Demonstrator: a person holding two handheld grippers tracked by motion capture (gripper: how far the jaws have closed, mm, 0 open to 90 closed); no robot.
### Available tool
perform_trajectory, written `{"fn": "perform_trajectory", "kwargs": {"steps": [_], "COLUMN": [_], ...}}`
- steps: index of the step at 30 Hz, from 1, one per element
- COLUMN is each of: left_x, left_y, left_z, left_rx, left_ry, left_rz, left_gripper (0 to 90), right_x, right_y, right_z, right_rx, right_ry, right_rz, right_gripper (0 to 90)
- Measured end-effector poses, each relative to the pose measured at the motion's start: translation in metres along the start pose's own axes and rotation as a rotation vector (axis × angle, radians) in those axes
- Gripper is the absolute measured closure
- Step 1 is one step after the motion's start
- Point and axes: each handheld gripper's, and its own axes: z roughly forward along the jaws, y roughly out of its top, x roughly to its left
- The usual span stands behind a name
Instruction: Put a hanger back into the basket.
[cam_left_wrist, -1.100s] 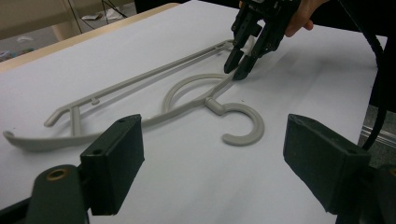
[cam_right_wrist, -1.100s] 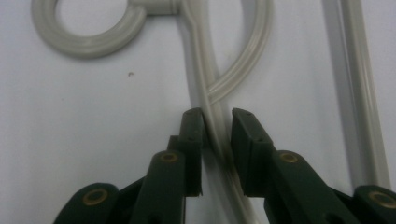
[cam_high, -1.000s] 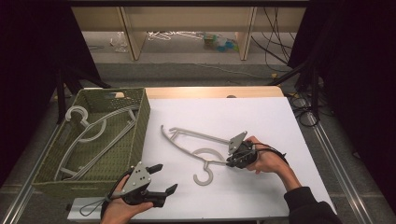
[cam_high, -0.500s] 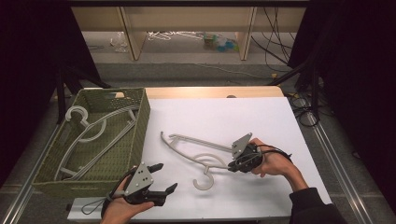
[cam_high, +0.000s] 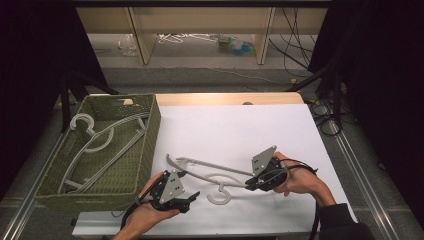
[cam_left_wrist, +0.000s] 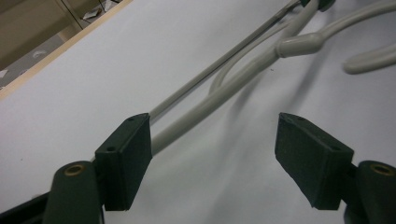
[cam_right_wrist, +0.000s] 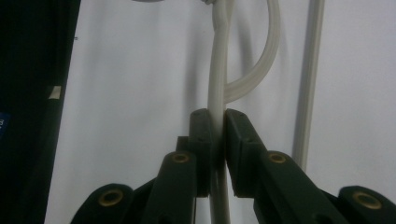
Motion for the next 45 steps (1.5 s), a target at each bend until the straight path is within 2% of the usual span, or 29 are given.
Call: {"fn": "perform_trajectory", "kwargs": {"steps": [3, 6, 9, 11, 13, 14, 16, 17, 21, 22, 25, 27, 28, 29, 30, 31, 32, 34, 35, 36, 37, 39, 45], "left_x": [0.001, 0.002, 0.002, 0.001, 0.001, 0.000, -0.001, -0.002, -0.003, -0.005, -0.007, -0.007, -0.007, -0.007, -0.007, -0.007, -0.008, -0.010, -0.011, -0.011, -0.013, -0.014, -0.013], "left_y": [0.003, 0.005, 0.007, 0.007, 0.008, 0.010, 0.012, 0.014, 0.017, 0.018, 0.018, 0.020, 0.020, 0.022, 0.023, 0.023, 0.026, 0.030, 0.031, 0.031, 0.034, 0.040, 0.047], "left_z": [0.010, 0.016, 0.021, 0.027, 0.028, 0.032, 0.034, 0.035, 0.036, 0.038, 0.042, 0.043, 0.043, 0.043, 0.043, 0.043, 0.042, 0.039, 0.038, 0.038, 0.035, 0.030, 0.023], "left_rx": [0.012, 0.037, 0.067, 0.087, 0.095, 0.088, 0.079, 0.075, 0.061, 0.074, 0.092, 0.106, 0.106, 0.094, 0.094, 0.094, 0.098, 0.105, 0.111, 0.111, 0.121, 0.122, 0.120], "left_ry": [-0.004, -0.025, -0.051, -0.059, -0.066, -0.075, -0.089, -0.100, -0.120, -0.135, -0.155, -0.158, -0.158, -0.175, -0.175, -0.175, -0.177, -0.189, -0.188, -0.188, -0.187, -0.200, -0.240], "left_rz": [0.019, 0.066, 0.081, 0.120, 0.133, 0.135, 0.136, 0.161, 0.190, 0.221, 0.267, 0.290, 0.290, 0.291, 0.312, 0.312, 0.347, 0.391, 0.410, 0.410, 0.438, 0.452, 0.411], "left_gripper": [27.4, 28.5, 30.3, 31.2, 31.8, 34.8, 35.2, 41.2, 47.5, 49.4, 53.9, 58.7, 62.3, 64.5, 65.4, 66.5, 67.7, 69.9, 71.0, 71.9, 71.9, 74.3, 77.6], "right_x": [0.001, 0.004, 0.005, 0.007, 0.008, 0.009, 0.010, 0.011, 0.011, 0.011, 0.012, 0.012, 0.012, 0.013, 0.012, 0.012, 0.012, 0.010, 0.011, 0.011, 0.011, 0.011, 0.009], "right_y": [0.000, 0.001, 0.000, 0.000, 0.000, -0.001, -0.001, -0.002, -0.002, -0.003, -0.003, -0.003, -0.003, -0.003, -0.004, -0.004, -0.004, -0.005, -0.005, -0.005, -0.004, -0.003, -0.003], "right_z": [0.000, -0.001, -0.003, -0.004, -0.004, -0.004, -0.004, -0.003, -0.004, -0.004, -0.005, -0.005, -0.005, -0.004, -0.005, -0.005, -0.006, -0.008, -0.009, -0.009, -0.010, -0.014, -0.021], "right_rx": [-0.003, -0.006, -0.015, -0.014, -0.019, -0.019, -0.018, -0.016, -0.018, -0.016, -0.017, -0.016, -0.016, -0.014, -0.019, -0.023, -0.026, -0.031, -0.032, -0.032, -0.034, -0.050, -0.096], "right_ry": [0.003, 0.009, 0.007, 0.016, 0.013, 0.012, 0.016, 0.023, 0.018, 0.019, 0.020, 0.022, 0.022, 0.033, 0.032, 0.023, 0.025, 0.021, 0.022, 0.022, 0.023, 0.014, -0.031], "right_rz": [-0.010, -0.009, -0.021, -0.016, -0.016, -0.019, -0.019, -0.018, -0.021, -0.025, -0.025, -0.027, -0.027, -0.017, -0.018, -0.019, -0.019, -0.028, -0.028, -0.028, -0.025, -0.024, 0.011], "right_gripper": [81.9, 81.9, 82.0, 82.0, 82.0, 82.0, 81.9, 81.9, 81.9, 81.9, 81.9, 81.9, 81.9, 81.9, 81.9, 81.9, 81.9, 81.7, 81.6, 81.6, 81.5, 80.2, 74.6]}}
